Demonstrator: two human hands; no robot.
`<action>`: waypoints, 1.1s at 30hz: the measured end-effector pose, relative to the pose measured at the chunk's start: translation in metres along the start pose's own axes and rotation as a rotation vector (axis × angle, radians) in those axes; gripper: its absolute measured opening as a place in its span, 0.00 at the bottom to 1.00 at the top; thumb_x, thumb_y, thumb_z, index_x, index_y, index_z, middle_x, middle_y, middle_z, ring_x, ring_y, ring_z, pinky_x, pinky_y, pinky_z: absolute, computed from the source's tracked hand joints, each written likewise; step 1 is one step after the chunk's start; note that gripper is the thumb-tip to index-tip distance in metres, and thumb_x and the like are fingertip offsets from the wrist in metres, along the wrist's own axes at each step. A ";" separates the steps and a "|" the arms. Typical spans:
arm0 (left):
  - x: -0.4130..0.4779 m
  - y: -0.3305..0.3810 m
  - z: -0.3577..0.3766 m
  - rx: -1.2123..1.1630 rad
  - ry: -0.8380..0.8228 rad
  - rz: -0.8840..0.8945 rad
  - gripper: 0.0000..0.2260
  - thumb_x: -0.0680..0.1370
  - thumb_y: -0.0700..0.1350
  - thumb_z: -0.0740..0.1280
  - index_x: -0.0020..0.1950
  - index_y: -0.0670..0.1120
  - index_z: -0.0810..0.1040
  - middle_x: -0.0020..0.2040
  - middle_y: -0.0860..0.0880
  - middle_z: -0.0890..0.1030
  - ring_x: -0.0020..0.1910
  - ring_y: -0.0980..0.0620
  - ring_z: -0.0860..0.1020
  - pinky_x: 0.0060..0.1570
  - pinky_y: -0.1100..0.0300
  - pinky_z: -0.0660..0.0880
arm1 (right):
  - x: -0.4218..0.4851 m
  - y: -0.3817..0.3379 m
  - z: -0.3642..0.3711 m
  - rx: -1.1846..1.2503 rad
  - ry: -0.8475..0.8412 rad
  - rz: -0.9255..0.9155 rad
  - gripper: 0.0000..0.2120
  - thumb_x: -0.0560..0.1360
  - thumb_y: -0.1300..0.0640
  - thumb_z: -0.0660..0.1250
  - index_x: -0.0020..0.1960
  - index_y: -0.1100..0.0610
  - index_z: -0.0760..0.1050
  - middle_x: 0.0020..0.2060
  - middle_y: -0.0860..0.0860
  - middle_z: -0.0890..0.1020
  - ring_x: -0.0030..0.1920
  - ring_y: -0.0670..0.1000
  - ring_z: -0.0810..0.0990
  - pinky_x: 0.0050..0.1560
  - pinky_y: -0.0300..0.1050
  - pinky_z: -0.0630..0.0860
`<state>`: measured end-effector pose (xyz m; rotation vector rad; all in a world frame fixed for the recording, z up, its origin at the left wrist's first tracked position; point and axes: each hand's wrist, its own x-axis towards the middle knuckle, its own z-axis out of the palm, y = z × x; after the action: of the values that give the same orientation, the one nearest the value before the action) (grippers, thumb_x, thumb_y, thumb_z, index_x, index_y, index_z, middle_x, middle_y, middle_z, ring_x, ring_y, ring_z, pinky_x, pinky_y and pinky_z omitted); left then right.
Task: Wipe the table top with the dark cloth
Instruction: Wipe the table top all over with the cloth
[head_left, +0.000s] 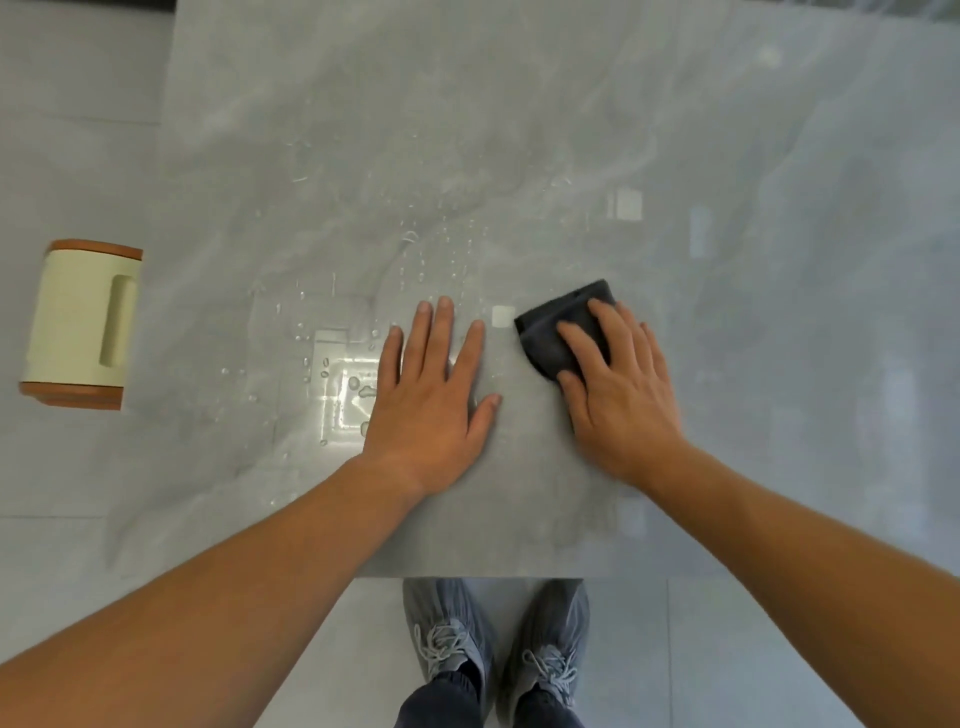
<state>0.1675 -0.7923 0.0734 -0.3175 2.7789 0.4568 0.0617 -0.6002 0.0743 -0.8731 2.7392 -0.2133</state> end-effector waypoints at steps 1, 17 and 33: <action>0.000 0.000 0.000 -0.010 -0.001 -0.001 0.32 0.82 0.61 0.46 0.81 0.51 0.38 0.79 0.45 0.31 0.76 0.48 0.27 0.75 0.45 0.32 | 0.015 0.003 -0.003 0.006 0.019 0.036 0.25 0.82 0.45 0.52 0.78 0.49 0.61 0.79 0.57 0.58 0.79 0.62 0.55 0.79 0.60 0.49; 0.010 0.004 -0.023 -0.104 0.020 -0.052 0.28 0.81 0.59 0.48 0.79 0.50 0.58 0.81 0.43 0.50 0.80 0.44 0.45 0.76 0.45 0.44 | 0.088 0.024 -0.024 -0.020 -0.029 0.092 0.27 0.83 0.47 0.50 0.81 0.48 0.55 0.82 0.53 0.51 0.81 0.60 0.49 0.79 0.60 0.47; 0.147 -0.006 -0.082 -0.166 0.023 -0.188 0.30 0.82 0.59 0.53 0.81 0.52 0.49 0.81 0.47 0.37 0.79 0.49 0.34 0.76 0.50 0.38 | 0.207 0.045 -0.050 0.103 0.001 0.192 0.26 0.84 0.48 0.50 0.82 0.46 0.51 0.82 0.51 0.47 0.81 0.58 0.43 0.79 0.56 0.40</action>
<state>0.0109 -0.8502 0.0964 -0.6196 2.7047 0.6405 -0.1404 -0.6824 0.0716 -0.5790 2.7623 -0.3139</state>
